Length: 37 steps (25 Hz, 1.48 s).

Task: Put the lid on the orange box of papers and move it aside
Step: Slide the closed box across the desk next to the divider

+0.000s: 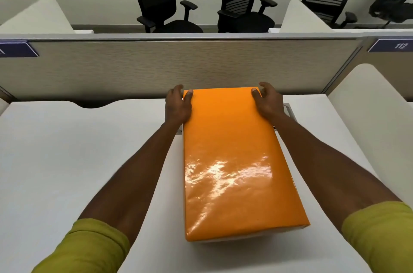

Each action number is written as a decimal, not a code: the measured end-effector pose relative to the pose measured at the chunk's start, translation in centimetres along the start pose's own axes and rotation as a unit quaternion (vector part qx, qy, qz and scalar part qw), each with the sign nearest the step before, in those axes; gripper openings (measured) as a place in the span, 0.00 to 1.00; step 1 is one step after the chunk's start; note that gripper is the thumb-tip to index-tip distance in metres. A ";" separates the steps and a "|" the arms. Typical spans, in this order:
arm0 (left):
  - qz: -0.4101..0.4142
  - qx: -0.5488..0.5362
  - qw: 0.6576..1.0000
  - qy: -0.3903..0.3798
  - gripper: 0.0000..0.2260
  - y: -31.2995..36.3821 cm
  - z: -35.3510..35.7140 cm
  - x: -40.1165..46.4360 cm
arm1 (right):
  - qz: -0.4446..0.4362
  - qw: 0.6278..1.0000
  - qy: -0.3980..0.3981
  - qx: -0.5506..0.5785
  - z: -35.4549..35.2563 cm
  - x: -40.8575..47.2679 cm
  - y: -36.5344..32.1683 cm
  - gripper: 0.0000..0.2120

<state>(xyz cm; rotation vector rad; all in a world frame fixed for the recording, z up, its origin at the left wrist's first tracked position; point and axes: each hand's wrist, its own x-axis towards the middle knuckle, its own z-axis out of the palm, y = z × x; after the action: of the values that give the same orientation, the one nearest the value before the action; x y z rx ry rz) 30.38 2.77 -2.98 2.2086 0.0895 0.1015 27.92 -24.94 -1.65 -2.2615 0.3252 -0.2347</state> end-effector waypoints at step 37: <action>-0.012 -0.152 0.988 -0.005 0.52 -3.6 -2.6 -36.9 | -0.034 0.979 -0.139 0.146 -5.4 -32.3 8.8 0.52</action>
<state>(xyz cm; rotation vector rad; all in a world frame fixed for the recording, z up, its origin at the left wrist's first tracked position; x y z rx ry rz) -6.72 3.28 -5.79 1.9018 0.0894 0.0845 -5.57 -24.41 -6.80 -1.9819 0.0592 0.0022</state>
